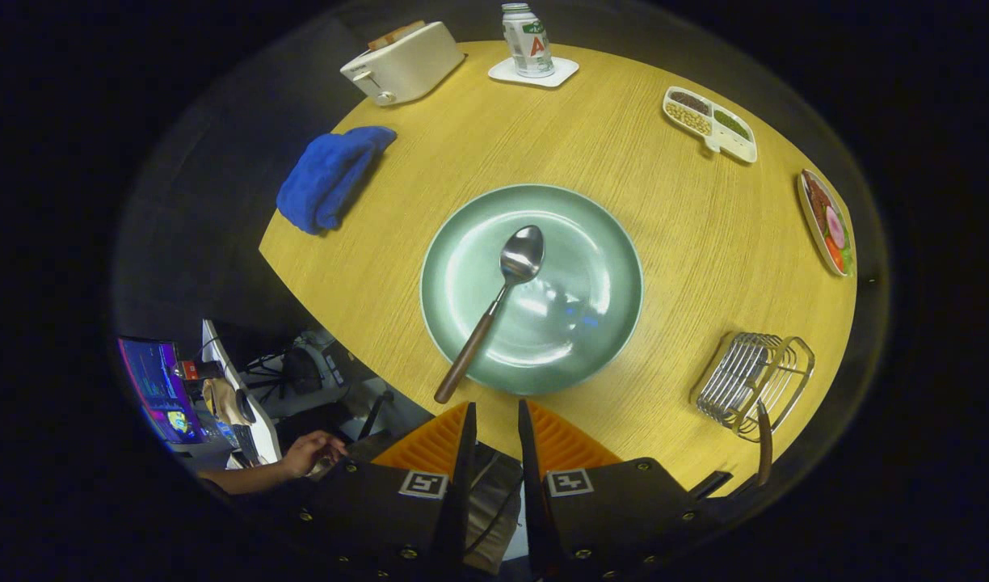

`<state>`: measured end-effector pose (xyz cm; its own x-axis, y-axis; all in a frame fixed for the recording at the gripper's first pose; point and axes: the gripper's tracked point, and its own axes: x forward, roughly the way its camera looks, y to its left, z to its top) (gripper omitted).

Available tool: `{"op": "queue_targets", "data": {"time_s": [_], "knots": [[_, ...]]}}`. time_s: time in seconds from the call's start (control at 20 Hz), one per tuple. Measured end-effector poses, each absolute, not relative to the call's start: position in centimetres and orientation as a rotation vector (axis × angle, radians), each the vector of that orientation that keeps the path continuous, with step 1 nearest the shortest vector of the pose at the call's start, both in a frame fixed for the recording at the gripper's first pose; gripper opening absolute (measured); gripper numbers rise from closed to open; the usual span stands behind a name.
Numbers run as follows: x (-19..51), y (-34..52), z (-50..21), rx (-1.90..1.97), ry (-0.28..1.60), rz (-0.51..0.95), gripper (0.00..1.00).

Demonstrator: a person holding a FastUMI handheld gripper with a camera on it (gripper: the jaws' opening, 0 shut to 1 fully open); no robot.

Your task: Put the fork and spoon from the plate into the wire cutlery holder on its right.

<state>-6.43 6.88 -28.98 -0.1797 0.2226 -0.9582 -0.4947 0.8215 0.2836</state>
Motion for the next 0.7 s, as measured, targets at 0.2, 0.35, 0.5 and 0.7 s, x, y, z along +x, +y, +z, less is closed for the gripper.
{"op": "queue_targets", "data": {"time_s": [0.2,0.35,0.5,0.7], "knots": [[-7.1,9.4,-30.9,-0.148,1.661,0.634,0.30],[-7.2,10.4,-32.7,-0.119,1.680,0.597,0.30],[-6.7,11.0,-34.2,-0.108,1.681,0.562,0.30],[-7.1,11.6,-35.5,-0.106,1.707,0.543,0.30]]}}
